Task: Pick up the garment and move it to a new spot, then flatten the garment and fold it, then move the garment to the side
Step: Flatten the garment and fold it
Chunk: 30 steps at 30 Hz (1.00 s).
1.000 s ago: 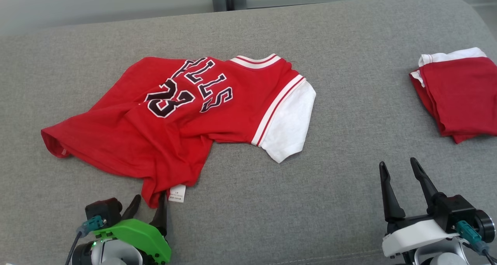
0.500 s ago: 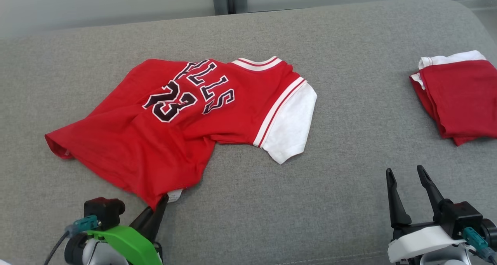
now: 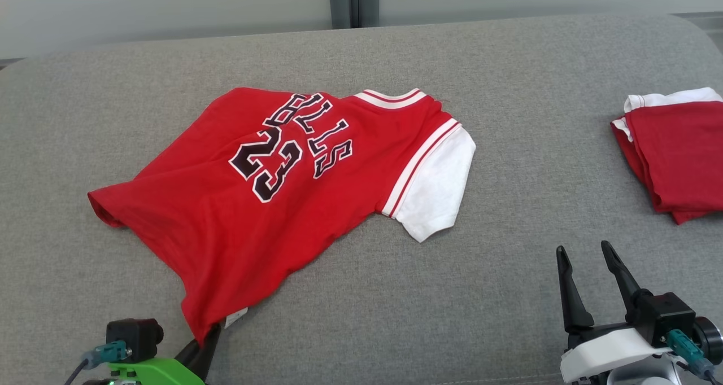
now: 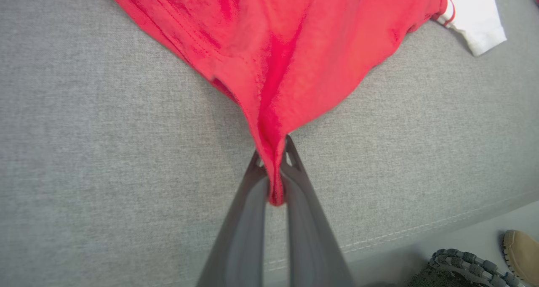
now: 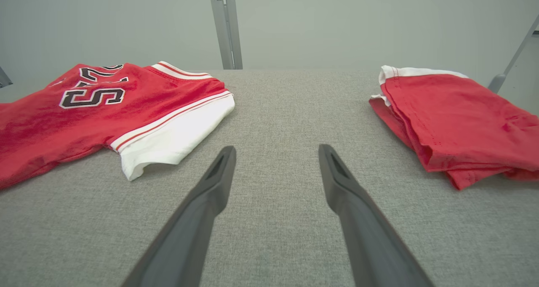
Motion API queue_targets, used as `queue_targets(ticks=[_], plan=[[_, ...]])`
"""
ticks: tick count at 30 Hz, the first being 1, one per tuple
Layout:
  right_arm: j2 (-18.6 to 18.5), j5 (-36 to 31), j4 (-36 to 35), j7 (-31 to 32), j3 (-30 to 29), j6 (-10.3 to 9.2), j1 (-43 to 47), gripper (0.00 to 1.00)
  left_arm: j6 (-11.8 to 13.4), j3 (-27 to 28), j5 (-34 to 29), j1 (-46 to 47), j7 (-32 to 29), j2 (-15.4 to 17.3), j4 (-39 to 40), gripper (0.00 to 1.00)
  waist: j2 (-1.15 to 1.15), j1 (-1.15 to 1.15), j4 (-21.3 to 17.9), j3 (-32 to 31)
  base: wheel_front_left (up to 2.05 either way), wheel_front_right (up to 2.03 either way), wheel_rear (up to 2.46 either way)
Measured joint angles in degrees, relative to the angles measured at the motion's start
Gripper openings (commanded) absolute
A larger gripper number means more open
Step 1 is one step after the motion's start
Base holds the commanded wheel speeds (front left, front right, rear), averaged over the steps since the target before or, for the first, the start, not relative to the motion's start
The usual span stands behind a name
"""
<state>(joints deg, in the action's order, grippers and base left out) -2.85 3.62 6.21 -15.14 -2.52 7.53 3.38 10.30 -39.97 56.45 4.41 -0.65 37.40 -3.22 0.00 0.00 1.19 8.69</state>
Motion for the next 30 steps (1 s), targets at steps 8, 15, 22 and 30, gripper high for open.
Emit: queue_targets(ticks=[8, 15, 22, 30], plan=[[0.0, -0.3, 0.4, 0.0, 0.1, 0.00, 0.2, 1.00, -2.2, 0.4, 4.2, -2.3, 1.2, -3.6, -2.4, 1.00, 0.00, 0.00, 0.0, -1.3, 0.00, 0.00, 0.00], [0.0, -0.7, 0.4, 0.0, 0.5, 0.00, 0.7, 1.00, 5.4, 7.5, 4.4, -5.4, 6.5, 1.1, 1.6, 1.00, 0.00, 0.00, -0.7, -2.3, 0.00, 0.00, 0.00], [0.0, -0.5, 0.3, 0.0, 1.2, 0.00, 0.7, 1.00, 9.8, 2.8, -5.0, 3.6, 2.6, 1.8, 13.7, 1.00, 0.00, 0.00, -2.9, -2.2, 0.00, 0.00, 0.00], [0.0, 1.7, 0.3, 0.0, 2.7, 0.00, -1.6, 1.00, 1.9, -12.9, -14.8, 22.5, -10.7, -10.1, -0.9, 1.00, 0.00, 0.00, -6.8, 0.1, 0.00, 0.00, 0.00]])
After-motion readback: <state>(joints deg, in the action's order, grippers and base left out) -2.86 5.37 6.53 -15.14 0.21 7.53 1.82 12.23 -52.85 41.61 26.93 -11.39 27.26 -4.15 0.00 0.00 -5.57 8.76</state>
